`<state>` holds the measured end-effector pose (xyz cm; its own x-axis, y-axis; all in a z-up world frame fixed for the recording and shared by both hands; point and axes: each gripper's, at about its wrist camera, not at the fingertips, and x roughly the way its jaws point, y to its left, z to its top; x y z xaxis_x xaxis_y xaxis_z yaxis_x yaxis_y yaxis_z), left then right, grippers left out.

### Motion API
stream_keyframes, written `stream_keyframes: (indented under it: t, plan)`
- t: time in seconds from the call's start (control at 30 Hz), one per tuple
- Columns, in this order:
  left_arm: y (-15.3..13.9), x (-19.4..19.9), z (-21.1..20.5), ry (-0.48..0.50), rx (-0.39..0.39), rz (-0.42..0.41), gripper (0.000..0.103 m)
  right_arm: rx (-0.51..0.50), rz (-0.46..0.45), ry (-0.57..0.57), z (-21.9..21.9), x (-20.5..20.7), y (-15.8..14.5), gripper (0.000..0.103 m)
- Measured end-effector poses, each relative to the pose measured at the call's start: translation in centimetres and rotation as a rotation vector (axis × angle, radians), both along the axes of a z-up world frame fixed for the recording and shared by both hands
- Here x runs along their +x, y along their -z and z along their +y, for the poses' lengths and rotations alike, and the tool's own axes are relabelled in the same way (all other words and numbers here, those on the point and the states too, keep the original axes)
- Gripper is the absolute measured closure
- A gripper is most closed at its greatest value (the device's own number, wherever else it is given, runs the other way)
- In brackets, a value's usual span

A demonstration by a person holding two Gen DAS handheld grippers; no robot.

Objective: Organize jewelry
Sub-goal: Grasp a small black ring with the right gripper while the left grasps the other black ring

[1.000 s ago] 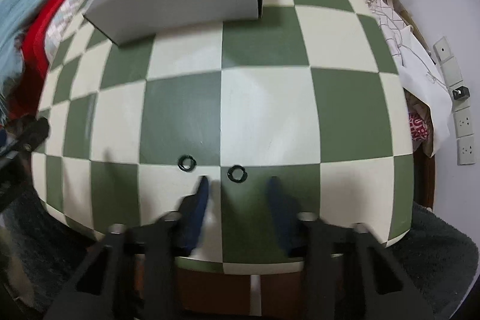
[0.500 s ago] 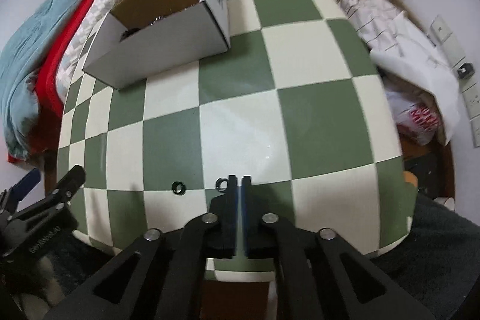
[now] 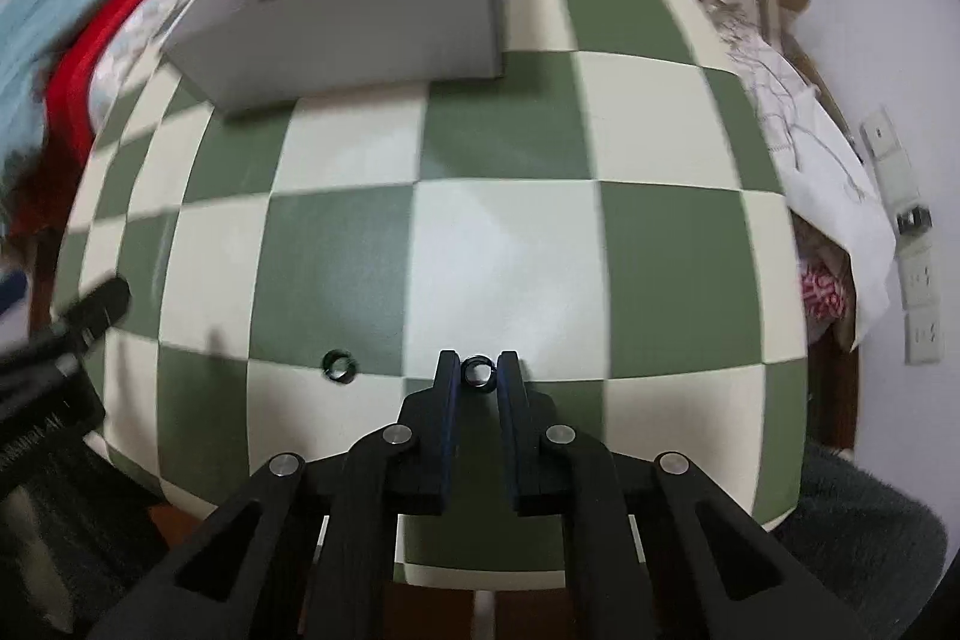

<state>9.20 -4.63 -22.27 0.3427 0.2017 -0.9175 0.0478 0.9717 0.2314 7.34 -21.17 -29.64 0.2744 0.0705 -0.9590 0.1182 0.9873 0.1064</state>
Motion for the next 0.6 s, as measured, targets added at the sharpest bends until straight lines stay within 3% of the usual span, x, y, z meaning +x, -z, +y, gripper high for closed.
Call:
stream_keyframes:
  t: [0.27, 0.37, 0.53, 0.6]
  plan:
    - [2.1, -0.6, -6.2, 0.168, -0.096, 0.079, 0.005, 0.003, -0.028, 0.134, -5.8, -0.3, -1.9, 0.091]
    - [3.0, -0.8, -7.9, 0.217, -0.112, 0.113, 0.023, 0.001, -0.024, 0.149, -6.8, -0.9, -1.8, 0.091]
    - [3.8, -1.1, -9.0, 0.256, -0.146, 0.135, 0.084, 0.005, -0.018, 0.156, -7.8, -1.1, -1.7, 0.091]
    - [3.9, -1.1, -9.0, 0.263, -0.155, 0.138, 0.093, 0.006, -0.020, 0.156, -8.0, -1.2, -1.9, 0.091]
